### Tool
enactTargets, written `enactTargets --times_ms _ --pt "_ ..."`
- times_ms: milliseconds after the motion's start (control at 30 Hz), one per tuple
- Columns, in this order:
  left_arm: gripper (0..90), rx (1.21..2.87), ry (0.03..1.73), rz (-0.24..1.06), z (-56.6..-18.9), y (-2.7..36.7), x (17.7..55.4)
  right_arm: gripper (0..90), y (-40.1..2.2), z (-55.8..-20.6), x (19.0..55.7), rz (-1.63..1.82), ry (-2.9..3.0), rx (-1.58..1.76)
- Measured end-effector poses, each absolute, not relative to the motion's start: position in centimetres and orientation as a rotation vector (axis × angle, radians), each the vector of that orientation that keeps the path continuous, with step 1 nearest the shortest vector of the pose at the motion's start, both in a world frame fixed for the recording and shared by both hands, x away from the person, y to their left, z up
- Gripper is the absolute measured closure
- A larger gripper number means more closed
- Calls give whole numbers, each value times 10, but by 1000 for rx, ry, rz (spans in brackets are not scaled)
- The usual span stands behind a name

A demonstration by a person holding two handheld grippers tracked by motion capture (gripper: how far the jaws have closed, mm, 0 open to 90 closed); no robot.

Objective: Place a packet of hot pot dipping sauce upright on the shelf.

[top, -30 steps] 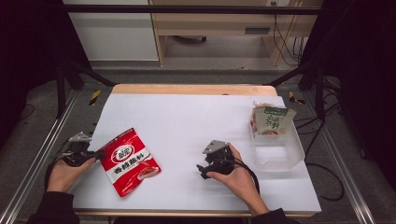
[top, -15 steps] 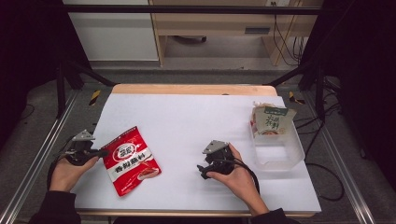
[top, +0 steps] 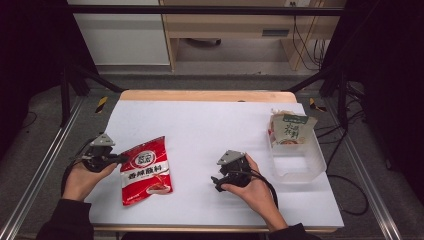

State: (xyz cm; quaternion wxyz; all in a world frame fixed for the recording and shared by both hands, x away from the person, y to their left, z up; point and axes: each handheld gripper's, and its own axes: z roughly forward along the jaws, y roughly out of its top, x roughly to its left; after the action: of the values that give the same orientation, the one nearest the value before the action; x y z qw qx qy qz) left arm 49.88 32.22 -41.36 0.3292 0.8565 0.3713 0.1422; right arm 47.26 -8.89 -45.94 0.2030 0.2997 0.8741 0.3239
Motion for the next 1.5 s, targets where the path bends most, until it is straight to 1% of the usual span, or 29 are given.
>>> enactTargets --times_ms 267,433,733,1100,1200,1500 --pt "900 2313 852 374 -403 286 510 122 -93 -454 473 923 2421 847" --pt "900 2321 810 373 -398 271 514 124 -93 -452 472 929 2413 846" --pt "900 2336 741 377 -388 253 516 123 -93 -451 472 936 2407 848" --pt "900 2358 681 371 -387 236 519 135 -91 -446 474 926 2414 843" --pt "900 2344 663 381 -383 234 517 161 -89 -438 476 935 2432 834" --pt "900 2303 636 419 -370 229 511 167 -81 -401 490 950 2472 812"
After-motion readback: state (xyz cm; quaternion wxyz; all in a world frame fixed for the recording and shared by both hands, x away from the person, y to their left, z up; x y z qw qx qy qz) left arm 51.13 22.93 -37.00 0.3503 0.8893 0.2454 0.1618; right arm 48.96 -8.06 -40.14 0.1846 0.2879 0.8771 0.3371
